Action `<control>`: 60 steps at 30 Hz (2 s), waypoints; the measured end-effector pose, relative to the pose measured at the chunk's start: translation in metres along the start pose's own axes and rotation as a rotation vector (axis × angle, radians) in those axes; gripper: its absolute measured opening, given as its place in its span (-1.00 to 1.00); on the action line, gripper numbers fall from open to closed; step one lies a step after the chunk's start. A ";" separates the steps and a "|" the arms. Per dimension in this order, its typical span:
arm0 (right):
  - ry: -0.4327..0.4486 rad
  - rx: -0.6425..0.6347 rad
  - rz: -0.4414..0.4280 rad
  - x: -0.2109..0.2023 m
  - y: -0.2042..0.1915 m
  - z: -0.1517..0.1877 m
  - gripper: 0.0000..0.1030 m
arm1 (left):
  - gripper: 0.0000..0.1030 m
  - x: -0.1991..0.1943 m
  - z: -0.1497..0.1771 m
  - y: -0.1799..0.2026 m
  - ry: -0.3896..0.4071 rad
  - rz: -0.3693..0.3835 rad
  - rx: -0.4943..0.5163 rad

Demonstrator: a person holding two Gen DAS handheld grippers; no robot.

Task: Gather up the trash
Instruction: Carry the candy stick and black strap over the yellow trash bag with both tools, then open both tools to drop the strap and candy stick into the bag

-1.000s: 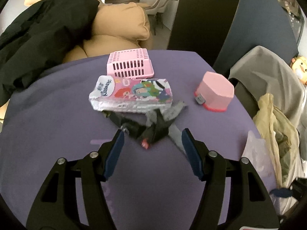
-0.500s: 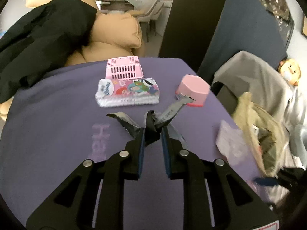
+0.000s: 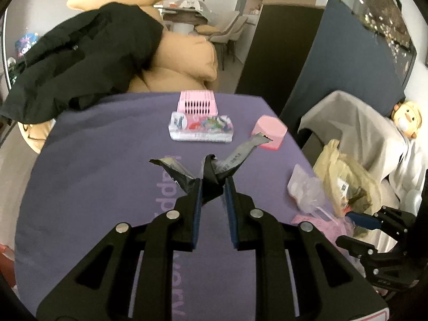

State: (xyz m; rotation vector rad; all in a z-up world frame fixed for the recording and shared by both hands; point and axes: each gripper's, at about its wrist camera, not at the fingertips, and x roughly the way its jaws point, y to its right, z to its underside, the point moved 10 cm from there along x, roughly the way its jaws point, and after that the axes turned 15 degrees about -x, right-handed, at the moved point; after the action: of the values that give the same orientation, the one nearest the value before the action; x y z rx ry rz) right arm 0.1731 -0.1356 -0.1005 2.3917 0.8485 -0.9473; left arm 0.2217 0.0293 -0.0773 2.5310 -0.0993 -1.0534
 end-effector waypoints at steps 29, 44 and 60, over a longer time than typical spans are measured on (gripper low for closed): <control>0.089 0.107 0.405 -0.110 0.186 -0.005 -0.26 | -0.67 0.001 0.002 0.187 -0.040 0.222 0.216; 0.112 0.265 0.484 -0.145 0.250 0.049 -0.26 | -0.67 0.054 0.078 0.271 -0.221 0.308 0.332; 0.094 0.294 0.365 -0.107 0.217 0.063 -0.26 | -0.19 0.052 0.066 0.239 -0.194 0.273 0.265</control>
State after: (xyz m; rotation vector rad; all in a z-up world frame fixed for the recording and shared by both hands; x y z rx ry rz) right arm 0.2283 -0.3697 -0.0308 2.7305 0.2951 -0.8641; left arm 0.2332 -0.2233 -0.0627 2.5363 -0.6586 -1.2361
